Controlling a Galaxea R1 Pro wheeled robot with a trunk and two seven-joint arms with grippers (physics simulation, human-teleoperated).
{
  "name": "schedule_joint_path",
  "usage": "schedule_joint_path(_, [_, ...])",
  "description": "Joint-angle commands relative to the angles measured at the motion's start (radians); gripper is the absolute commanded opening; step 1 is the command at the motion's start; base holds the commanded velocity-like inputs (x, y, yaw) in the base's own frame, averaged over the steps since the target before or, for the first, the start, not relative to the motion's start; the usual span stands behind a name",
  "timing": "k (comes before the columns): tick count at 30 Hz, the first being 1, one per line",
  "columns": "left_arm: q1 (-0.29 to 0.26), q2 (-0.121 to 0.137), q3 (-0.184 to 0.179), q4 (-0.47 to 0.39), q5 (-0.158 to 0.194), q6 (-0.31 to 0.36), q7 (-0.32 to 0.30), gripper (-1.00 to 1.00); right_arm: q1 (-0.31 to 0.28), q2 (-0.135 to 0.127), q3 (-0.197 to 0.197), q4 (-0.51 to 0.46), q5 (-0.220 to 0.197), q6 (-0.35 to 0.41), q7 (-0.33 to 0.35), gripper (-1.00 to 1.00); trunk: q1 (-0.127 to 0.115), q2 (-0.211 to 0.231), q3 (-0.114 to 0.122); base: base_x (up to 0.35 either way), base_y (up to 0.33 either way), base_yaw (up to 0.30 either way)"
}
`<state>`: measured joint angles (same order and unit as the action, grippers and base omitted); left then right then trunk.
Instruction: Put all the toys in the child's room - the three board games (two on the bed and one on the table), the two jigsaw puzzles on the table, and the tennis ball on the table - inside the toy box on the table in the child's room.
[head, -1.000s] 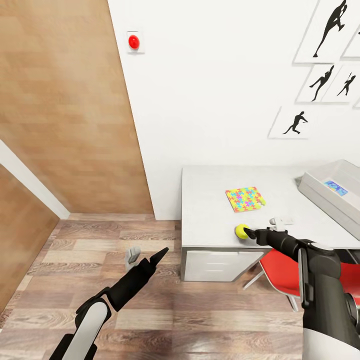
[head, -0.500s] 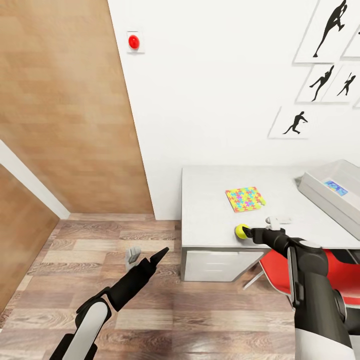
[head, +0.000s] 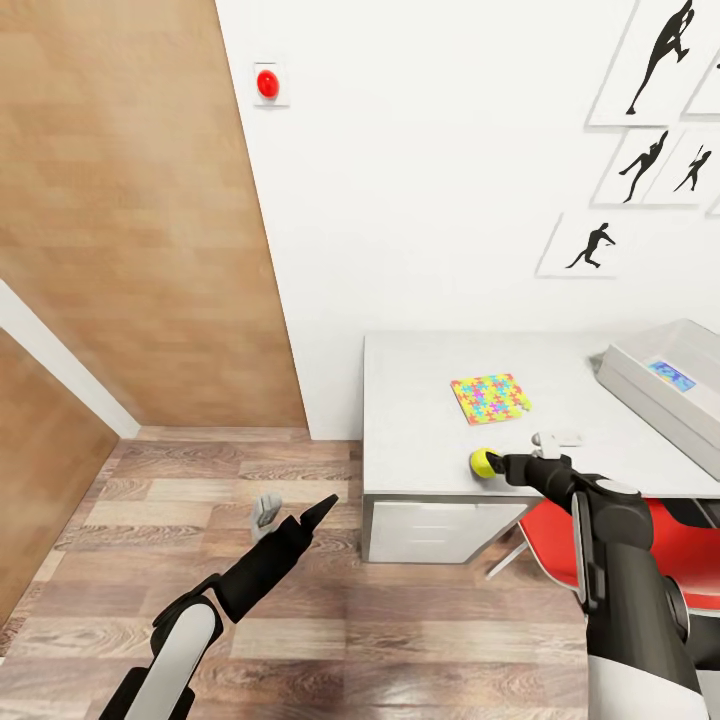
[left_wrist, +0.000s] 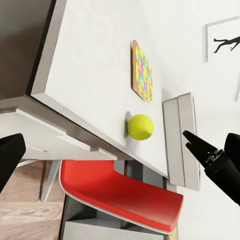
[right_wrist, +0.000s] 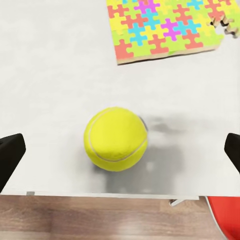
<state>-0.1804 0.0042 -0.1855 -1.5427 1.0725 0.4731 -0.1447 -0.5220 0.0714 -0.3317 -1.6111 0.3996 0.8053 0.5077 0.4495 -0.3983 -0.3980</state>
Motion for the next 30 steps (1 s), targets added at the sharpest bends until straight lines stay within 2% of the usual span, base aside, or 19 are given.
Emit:
schedule_joint_path(1, [-0.001,0.000,0.000,0.001,0.006,0.004,0.000,1.00,-0.001,0.001,-0.002,-0.001,0.010,0.002,0.009,1.00,0.001,-0.002,-0.002,0.000,0.000,0.000])
schedule_joint_path(17, [-0.002,0.000,0.000,0.004,0.006,0.004,0.000,1.00,-0.002,0.002,0.003,0.000,0.009,0.002,0.005,1.00,0.001,-0.002,-0.002,0.000,0.000,0.000])
schedule_joint_path(30, [-0.002,-0.001,0.000,0.004,0.006,0.004,0.000,1.00,-0.003,0.002,0.006,0.001,0.010,0.002,0.006,1.00,0.001,-0.002,-0.016,0.000,0.000,0.000])
